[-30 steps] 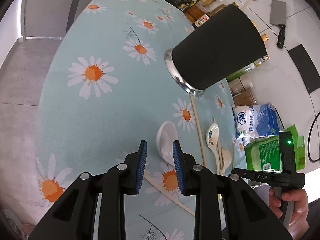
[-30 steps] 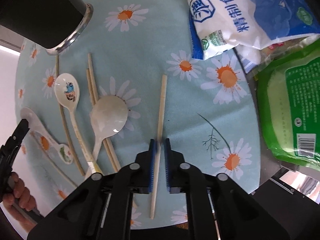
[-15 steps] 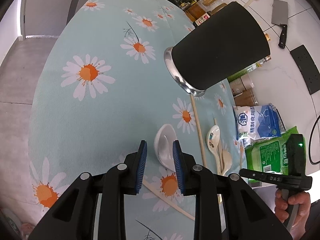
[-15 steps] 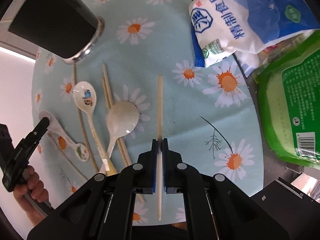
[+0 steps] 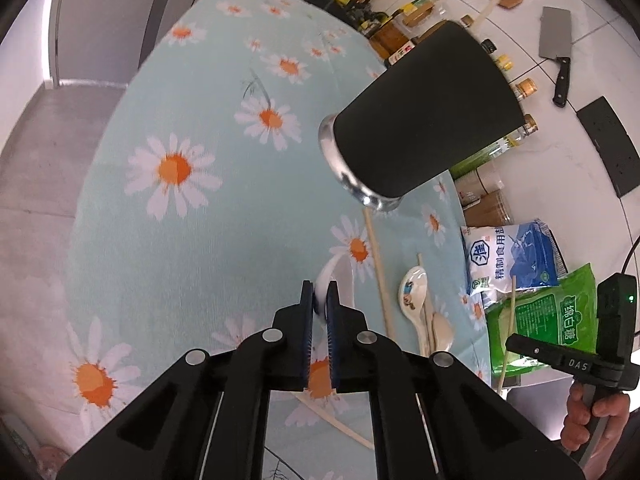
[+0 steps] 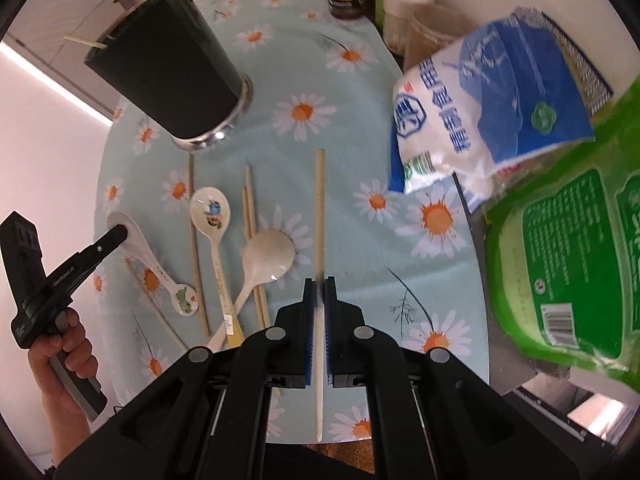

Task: Organize utensils
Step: 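Grasp a white spoon with the left gripper while the right gripper holds its chopstick, then carry the chopstick and white spoon up over the black holder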

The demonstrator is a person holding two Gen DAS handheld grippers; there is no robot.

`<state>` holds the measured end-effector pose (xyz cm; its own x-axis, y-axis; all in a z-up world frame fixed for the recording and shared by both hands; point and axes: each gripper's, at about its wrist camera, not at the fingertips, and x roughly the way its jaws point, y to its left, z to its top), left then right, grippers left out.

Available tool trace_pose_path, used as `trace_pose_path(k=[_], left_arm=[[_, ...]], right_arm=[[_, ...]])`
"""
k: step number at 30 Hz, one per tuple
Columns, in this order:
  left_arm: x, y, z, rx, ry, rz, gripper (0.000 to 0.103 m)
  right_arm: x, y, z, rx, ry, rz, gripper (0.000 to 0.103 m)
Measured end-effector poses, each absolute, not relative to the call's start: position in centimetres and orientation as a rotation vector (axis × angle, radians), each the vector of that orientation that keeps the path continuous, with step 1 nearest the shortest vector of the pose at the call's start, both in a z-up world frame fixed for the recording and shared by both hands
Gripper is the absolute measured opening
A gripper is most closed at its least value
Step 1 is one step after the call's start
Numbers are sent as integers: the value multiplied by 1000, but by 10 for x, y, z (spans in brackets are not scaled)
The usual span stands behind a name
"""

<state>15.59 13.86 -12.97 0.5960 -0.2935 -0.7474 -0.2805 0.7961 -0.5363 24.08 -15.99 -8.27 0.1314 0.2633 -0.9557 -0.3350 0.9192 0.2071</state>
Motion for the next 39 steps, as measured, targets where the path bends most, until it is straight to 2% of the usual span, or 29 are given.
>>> trace_pose_path(k=[11,20,30,39], left_arm=[[150,125,-66,-559,859,75,5],[155,79,6,-394,747,66,5],[170,50,69,-241,632,84,5],[189,50,119,-168,516,102,5]], right_arm=[[250,-143,-50,-84,1229,719,5],[259,-118,-19,-89,1087,927,5],[292,-116,24,4,981,1030,5],[307,-112,80,82,702,1055,5]])
